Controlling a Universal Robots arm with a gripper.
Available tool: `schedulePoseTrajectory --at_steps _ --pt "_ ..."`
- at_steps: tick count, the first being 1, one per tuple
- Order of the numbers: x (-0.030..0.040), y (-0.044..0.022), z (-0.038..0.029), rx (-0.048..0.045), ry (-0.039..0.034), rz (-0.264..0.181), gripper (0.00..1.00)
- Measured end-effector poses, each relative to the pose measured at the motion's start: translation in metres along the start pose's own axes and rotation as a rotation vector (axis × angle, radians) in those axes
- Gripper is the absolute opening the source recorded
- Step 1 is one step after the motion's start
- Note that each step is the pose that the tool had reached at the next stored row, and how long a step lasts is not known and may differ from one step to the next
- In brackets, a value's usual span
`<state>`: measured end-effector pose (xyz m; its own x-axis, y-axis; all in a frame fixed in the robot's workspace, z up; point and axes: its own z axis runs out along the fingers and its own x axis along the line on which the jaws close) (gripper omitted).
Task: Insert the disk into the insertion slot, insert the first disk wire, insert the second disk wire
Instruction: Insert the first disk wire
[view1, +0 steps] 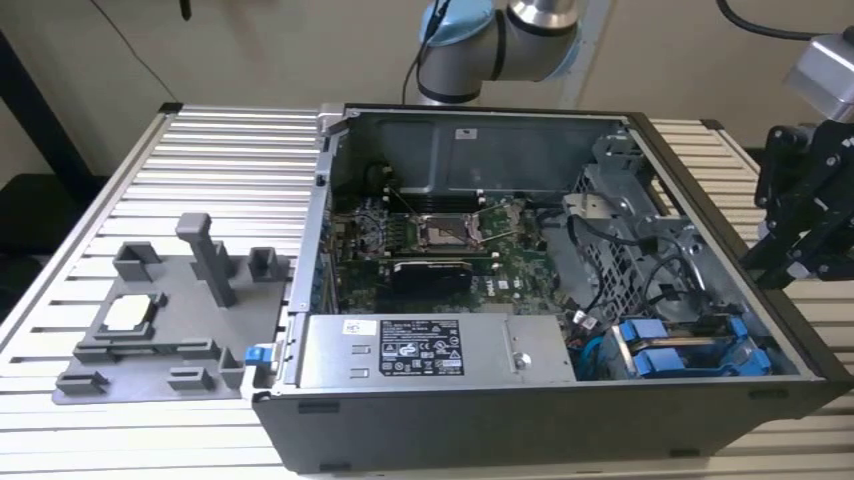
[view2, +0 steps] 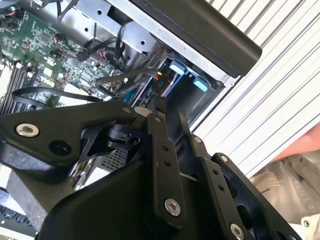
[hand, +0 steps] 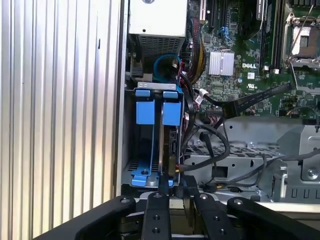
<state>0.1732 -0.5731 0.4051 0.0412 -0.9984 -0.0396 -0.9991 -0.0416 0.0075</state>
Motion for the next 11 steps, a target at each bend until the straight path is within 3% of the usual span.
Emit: schedulePoseTrajectory --at_steps 6,11 --pt "-0.0001 0.0000 -0.0004 0.0000 0.0003 0.000 0.27" --pt "-0.0049 -0.0002 -0.0002 0.0000 0.0004 0.000 0.27"
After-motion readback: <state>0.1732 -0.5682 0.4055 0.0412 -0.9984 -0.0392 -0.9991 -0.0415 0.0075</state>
